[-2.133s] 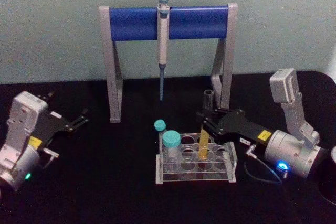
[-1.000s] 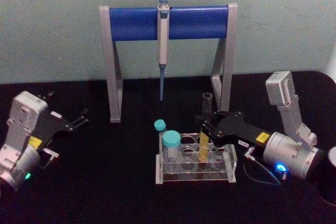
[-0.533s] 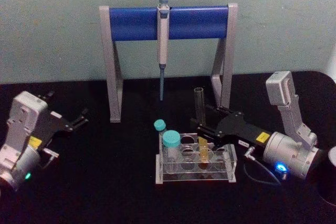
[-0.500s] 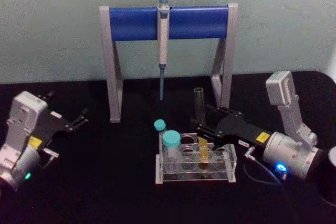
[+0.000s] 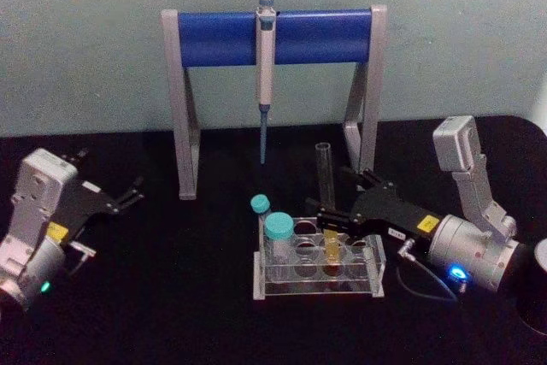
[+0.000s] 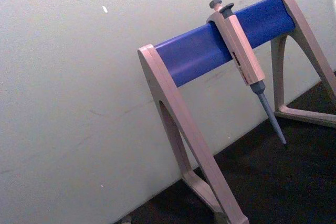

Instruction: Pick up the test tube from the test tube rack, shake it, then place it back into the test tube rack.

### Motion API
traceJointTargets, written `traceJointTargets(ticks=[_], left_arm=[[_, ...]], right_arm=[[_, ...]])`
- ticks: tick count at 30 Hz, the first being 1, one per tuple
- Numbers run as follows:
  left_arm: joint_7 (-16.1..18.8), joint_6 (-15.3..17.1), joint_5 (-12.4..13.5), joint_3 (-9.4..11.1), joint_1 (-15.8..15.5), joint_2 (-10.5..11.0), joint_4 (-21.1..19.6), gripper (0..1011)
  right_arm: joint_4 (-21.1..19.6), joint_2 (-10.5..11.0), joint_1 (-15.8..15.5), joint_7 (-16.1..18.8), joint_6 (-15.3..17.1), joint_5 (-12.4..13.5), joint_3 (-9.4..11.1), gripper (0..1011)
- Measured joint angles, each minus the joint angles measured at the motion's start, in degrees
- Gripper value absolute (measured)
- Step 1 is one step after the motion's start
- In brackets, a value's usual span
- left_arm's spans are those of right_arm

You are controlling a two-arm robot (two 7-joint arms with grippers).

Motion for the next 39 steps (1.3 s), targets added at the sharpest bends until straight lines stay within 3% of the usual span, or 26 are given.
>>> traceJointTargets(ticks=[11,15,20,27,33,39], left_arm=[[0.00,0.00,0.00,0.00,0.00,0.00,0.00,1010],[0.00,0.00,0.00,0.00,0.00,0.00,0.00,1010],[0.00,0.00,0.00,0.00,0.00,0.00,0.00,1009],[0.00,0.00,0.00,0.00,0.00,0.00,0.00,1009],[0.00,0.00,0.00,0.00,0.00,0.00,0.00,1010],[0.00,0.00,0.00,0.00,0.00,0.00,0.00,1010]], right_arm=[[-0.86,0.48,-0.52,0.06,-0.13,0.18,0.41,1000],[-3.24,1.78,-2.45,-0.88,-0.49,0.42,1.75,1000],[-7.14,3.20,-6.35,-4.56,-1.65,0.15,4.47,1000],[-10.74,2.72,-12.71,-13.83,-4.60,-3.63,9.48,1000],[-9.49,0.40,-14.83,-19.71,-5.98,-7.41,11.04,1000],[-6.66,-1.96,-15.08,-22.49,-6.58,-9.73,11.25,1000]])
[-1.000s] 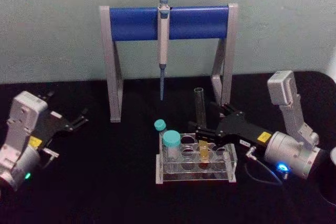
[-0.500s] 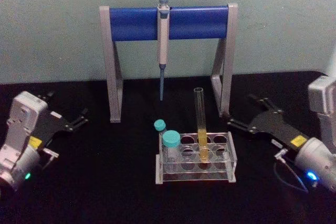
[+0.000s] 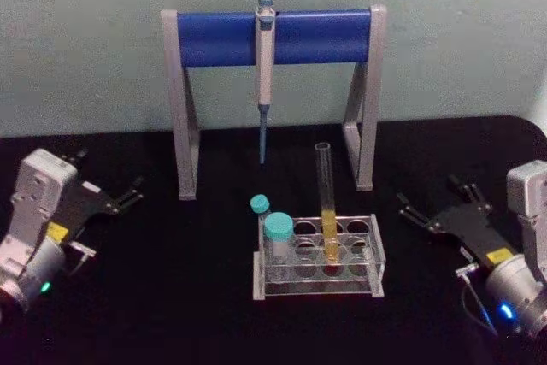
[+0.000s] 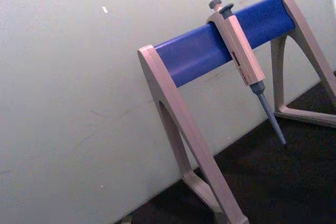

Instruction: Pick up the test tube from the test tube rack, shake it, then place it back into the test tube rack.

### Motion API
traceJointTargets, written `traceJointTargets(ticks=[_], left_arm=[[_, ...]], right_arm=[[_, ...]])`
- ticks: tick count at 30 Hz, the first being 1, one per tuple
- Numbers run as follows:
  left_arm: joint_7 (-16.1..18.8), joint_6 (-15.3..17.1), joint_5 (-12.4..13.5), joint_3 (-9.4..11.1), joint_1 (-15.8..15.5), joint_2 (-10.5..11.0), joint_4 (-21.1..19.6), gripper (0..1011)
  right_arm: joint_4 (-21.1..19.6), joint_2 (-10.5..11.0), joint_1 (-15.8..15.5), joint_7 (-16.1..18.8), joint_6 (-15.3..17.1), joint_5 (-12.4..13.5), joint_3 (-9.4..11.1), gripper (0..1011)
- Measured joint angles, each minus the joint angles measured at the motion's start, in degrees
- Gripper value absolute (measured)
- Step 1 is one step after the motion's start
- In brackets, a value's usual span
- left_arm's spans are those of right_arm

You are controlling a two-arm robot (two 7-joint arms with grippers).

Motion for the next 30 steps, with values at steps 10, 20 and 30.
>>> traceJointTargets(ticks=[10,20,30], left_arm=[[0.00,0.00,0.00,0.00,0.00,0.00,0.00,1010],[0.00,0.00,0.00,0.00,0.00,0.00,0.00,1010],[0.00,0.00,0.00,0.00,0.00,0.00,0.00,1010]], right_arm=[[4.88,-3.06,1.00,-0.29,0.30,-1.90,0.03,1000],[7.17,-4.63,1.77,1.66,1.23,-2.70,0.29,1000],[7.26,-4.70,1.78,1.74,1.33,-2.78,0.34,1000]])
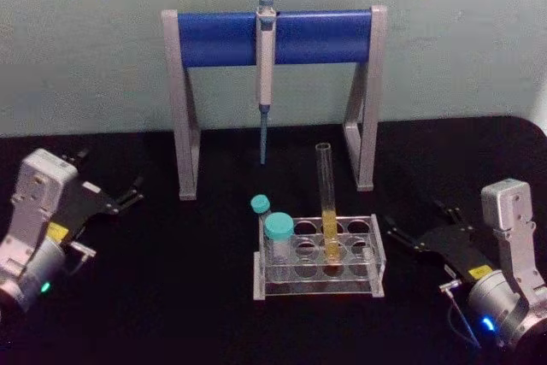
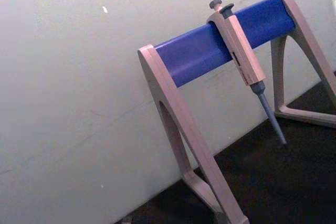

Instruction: Pick up the test tube from the test tube rack, shake it, then place it back into the test tube rack.

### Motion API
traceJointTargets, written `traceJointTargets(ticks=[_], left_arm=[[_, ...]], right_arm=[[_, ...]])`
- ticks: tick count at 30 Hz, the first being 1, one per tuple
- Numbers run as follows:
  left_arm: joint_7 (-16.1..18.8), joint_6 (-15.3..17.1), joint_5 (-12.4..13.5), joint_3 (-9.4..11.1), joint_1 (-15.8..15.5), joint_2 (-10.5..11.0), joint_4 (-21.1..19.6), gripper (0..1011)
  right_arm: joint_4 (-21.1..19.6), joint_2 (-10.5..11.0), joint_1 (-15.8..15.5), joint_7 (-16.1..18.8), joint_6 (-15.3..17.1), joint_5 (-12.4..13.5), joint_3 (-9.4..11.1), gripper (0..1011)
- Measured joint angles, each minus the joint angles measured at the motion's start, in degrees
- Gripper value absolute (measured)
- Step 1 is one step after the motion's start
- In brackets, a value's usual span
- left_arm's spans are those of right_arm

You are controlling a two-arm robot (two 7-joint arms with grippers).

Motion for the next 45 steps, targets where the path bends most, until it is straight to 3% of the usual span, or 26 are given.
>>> traceJointTargets(ticks=[45], left_arm=[[0.00,0.00,0.00,0.00,0.00,0.00,0.00,1010]], right_arm=[[-0.13,0.11,-0.09,-0.26,-0.15,0.10,-0.06,1000]])
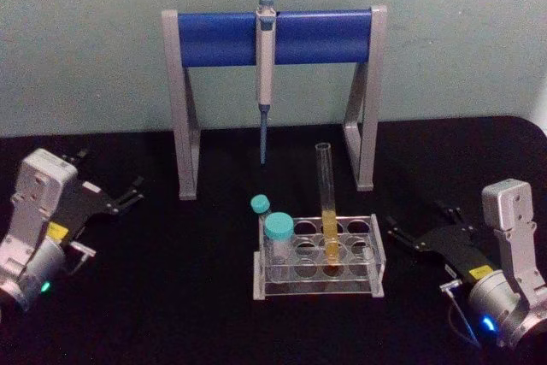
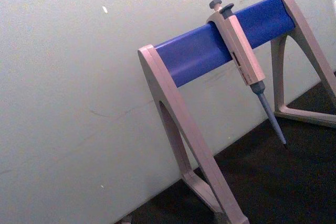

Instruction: Pick up the test tube from the test tube rack, shake it, then place it back into the test tube rack.

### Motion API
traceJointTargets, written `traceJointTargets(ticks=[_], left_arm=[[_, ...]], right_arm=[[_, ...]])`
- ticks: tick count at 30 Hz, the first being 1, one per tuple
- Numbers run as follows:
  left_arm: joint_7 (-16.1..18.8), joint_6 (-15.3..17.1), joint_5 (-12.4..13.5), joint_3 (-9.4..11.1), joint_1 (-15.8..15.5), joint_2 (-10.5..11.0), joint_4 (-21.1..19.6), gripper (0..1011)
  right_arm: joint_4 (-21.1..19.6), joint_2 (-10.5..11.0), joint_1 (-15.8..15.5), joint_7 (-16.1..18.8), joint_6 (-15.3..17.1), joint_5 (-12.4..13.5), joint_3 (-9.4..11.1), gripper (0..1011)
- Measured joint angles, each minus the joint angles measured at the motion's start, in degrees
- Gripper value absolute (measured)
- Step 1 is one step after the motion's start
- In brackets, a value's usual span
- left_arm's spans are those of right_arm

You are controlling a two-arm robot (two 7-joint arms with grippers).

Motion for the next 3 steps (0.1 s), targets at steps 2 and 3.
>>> traceJointTargets(ticks=[2,3], left_arm=[[0.00,0.00,0.00,0.00,0.00,0.00,0.00,1010],[0.00,0.00,0.00,0.00,0.00,0.00,0.00,1010]], right_arm=[[0.00,0.00,0.00,0.00,0.00,0.00,0.00,1000],[0.00,0.00,0.00,0.00,0.00,0.00,0.00,1000]])
